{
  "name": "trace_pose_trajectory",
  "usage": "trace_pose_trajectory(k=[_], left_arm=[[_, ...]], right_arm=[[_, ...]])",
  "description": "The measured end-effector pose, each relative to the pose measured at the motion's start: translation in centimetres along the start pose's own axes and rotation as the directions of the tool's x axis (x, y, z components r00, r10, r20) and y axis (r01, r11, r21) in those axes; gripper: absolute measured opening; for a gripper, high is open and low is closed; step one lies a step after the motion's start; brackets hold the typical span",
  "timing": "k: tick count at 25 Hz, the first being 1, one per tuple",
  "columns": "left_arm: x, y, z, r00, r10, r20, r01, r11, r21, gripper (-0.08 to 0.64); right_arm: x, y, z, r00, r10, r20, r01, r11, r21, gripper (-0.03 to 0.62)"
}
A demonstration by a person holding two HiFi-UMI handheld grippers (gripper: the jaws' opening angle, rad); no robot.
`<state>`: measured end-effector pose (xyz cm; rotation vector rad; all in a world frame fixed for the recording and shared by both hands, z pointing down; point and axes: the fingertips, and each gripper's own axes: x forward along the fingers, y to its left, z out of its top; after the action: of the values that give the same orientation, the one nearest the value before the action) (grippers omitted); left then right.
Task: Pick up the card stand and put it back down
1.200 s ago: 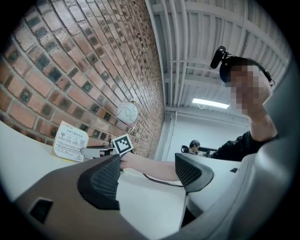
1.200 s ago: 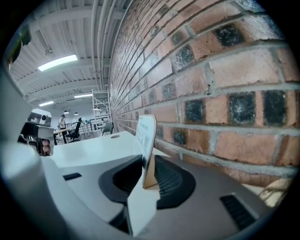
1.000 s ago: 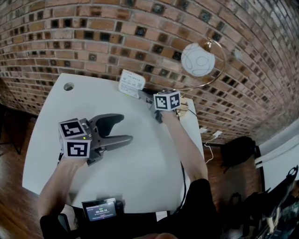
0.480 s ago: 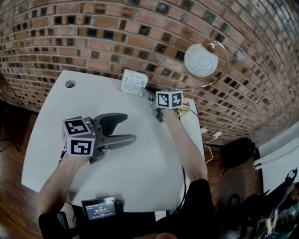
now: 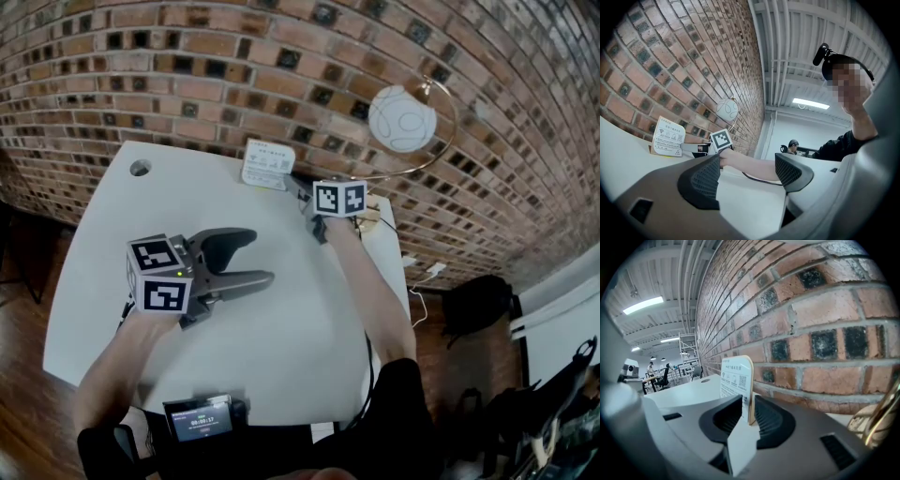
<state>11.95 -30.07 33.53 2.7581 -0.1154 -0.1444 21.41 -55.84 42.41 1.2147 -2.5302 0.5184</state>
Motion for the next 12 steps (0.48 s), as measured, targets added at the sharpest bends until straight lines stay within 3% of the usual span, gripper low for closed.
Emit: trace_pose_trajectory(k=[12], left_arm=[[-0.10, -0.01, 0.08, 1.000, 0.001, -0.002, -0.001, 1.000, 0.004, 0.360]], right_arm=[[-0.06, 0.65, -0.05, 1.000, 0.020, 0.003, -0.020, 1.000, 0.009, 0.110]])
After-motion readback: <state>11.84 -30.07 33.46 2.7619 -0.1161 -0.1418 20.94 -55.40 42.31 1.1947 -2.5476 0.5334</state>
